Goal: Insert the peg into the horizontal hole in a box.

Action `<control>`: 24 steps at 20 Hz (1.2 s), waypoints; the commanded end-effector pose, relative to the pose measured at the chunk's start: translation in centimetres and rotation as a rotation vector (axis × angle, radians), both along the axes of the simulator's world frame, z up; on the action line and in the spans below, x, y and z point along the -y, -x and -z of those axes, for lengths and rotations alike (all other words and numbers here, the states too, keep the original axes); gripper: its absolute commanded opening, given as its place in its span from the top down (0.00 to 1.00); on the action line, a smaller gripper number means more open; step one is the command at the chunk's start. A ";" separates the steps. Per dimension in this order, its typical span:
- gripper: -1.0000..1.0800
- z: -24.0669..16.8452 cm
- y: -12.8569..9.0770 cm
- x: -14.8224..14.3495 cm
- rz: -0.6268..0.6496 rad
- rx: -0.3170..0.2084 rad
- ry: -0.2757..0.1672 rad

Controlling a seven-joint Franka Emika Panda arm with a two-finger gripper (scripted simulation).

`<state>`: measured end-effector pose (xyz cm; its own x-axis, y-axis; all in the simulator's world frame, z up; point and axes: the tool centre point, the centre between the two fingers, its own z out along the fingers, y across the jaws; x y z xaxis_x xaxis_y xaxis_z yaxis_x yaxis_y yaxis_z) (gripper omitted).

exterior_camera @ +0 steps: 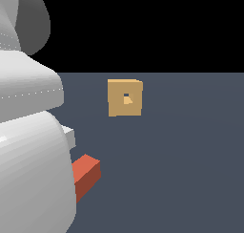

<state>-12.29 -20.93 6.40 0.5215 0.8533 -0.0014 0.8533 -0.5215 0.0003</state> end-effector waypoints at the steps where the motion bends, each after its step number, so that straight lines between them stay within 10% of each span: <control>1: 0.04 0.8 0.1 0.0 0.001 -0.001 -0.001; 13: 0.04 4.5 0.1 0.0 0.003 0.000 -0.001; 14: 1.00 4.5 0.1 0.0 0.003 0.000 -0.001; 24: 1.00 4.4 0.1 0.1 0.003 0.001 -0.001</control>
<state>-12.41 -21.00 1.97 0.5242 0.8516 0.0001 0.8516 -0.5242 0.0006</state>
